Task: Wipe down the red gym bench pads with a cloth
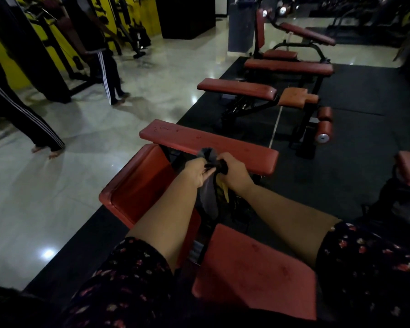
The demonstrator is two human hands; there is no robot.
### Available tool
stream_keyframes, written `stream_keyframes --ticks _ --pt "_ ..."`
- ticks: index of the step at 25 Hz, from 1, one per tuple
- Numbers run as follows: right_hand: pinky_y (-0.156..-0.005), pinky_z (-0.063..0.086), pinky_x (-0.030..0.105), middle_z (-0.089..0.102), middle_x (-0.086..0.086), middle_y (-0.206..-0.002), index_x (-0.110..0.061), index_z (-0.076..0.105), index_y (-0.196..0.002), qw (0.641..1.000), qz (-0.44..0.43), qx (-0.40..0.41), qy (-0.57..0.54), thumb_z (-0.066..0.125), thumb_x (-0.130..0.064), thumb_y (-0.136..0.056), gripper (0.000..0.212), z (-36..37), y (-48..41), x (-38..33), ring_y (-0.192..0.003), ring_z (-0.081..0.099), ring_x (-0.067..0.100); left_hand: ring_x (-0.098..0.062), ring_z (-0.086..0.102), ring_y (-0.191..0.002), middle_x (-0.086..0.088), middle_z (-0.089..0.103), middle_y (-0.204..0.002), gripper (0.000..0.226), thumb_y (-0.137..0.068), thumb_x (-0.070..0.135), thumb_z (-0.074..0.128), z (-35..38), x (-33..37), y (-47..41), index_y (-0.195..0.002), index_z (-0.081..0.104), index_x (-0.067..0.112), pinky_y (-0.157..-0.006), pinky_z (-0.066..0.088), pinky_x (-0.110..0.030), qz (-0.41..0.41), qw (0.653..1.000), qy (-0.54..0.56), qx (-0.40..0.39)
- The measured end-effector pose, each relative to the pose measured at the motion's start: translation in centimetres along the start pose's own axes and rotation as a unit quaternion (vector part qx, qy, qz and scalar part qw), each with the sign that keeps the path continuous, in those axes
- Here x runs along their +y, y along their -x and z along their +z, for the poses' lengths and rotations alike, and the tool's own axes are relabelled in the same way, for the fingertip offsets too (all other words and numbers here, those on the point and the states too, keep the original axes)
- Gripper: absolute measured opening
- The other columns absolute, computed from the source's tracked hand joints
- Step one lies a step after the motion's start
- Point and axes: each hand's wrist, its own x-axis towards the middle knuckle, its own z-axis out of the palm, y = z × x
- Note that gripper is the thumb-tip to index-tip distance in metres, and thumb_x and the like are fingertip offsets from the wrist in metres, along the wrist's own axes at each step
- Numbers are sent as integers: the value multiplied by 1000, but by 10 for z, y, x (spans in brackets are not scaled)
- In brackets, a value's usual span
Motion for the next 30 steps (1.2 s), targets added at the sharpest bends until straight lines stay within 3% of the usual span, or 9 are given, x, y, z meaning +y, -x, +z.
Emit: stream_keyframes --ticks 3,5,8,11,14,17,19,23,30 --pt "-73 36 19 63 13 -106 2 60 -107 997 14 48 -53 60 10 -78 30 -16 -7 4 -97 55 20 -33 55 -122 -18 52 -138 39 -104 10 41 -4 0 0 -142 42 3 -84 51 -35 27 998 -23 -48" --pt "-77 41 29 64 15 -107 -6 63 -101 993 53 48 -92 58 9 -79 27 -25 -13 6 -95 56 22 -31 53 -123 -10 48 -143 45 -101 11 45 -14 -2 -5 -145 38 16 -91 48 -39 113 982 -144 -50" --pt "-78 45 32 62 12 -99 -10 61 -93 986 71 -30 -146 51 10 -82 25 -41 -14 3 -92 57 23 -24 29 -141 -1 29 -154 83 -83 6 66 -34 -3 -18 -149 28 39 -109 38 -45 279 867 -402 -97" --pt "-75 45 24 61 5 -92 -13 63 -87 979 65 -108 -163 47 14 -83 32 -57 -15 1 -84 56 15 -20 14 -147 3 23 -158 105 -72 24 83 -34 2 -14 -150 17 47 -117 25 -48 272 785 -524 -188" --pt "-70 49 18 63 4 -88 -13 64 -87 968 81 -101 -213 45 17 -82 35 -63 -15 1 -78 59 13 -10 31 -138 3 41 -144 84 -81 26 79 -19 10 0 -150 32 22 -112 28 -28 229 775 -531 -256" --pt "-68 48 19 60 4 -85 -11 62 -95 950 118 -33 -286 46 13 -88 29 -62 -11 -1 -77 56 14 -14 61 -95 3 64 -97 16 -88 29 71 -13 20 4 -96 63 18 -75 45 -23 241 740 -580 -241" --pt "-78 50 25 62 7 -94 -8 59 -110 931 141 -34 -336 54 -1 -91 21 -61 -9 4 -87 60 20 -6 57 -77 7 61 -81 14 -91 27 69 -15 24 8 -81 60 22 -64 42 -17 252 753 -560 -235" --pt "-87 50 33 59 10 -117 -14 46 -137 922 170 -103 -332 69 -25 -79 63 -60 1 8 -104 59 25 -18 61 -90 -6 65 -92 17 -94 25 64 -20 28 10 -93 62 8 -79 46 -34 275 788 -515 -196" --pt "-77 51 25 61 3 -113 -16 53 -129 886 162 -146 -408 56 -24 -94 36 -64 6 -6 -98 59 14 -15 57 -94 -1 62 -99 15 -100 25 54 -26 32 23 -106 59 12 -78 43 -28 326 764 -541 -135"
